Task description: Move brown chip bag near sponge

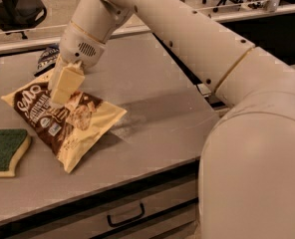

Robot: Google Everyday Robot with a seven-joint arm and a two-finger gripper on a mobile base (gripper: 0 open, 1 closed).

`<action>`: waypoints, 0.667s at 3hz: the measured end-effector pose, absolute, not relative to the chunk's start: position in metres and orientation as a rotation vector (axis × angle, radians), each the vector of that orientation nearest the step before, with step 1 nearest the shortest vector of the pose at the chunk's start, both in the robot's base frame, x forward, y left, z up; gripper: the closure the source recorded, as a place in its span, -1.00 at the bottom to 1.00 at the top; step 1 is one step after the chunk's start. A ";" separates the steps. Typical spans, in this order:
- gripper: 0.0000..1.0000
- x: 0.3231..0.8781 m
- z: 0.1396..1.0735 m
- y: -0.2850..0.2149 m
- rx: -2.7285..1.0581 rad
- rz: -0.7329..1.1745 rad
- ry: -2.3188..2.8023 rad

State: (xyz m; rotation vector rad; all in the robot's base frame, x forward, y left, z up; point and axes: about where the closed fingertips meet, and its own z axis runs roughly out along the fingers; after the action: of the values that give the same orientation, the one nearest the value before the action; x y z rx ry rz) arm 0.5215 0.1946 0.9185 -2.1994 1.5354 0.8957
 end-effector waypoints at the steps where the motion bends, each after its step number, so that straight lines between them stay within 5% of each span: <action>1: -1.00 0.517 0.911 0.197 -2.205 0.938 1.523; 2: -1.00 0.519 0.915 0.176 -2.167 0.911 1.548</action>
Offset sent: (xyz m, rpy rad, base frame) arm -0.0007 -0.0603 0.0053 0.0144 -0.0102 -0.0799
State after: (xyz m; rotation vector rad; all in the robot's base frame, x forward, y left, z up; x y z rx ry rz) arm 0.5187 0.1756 0.9152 -2.1667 1.5484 0.9106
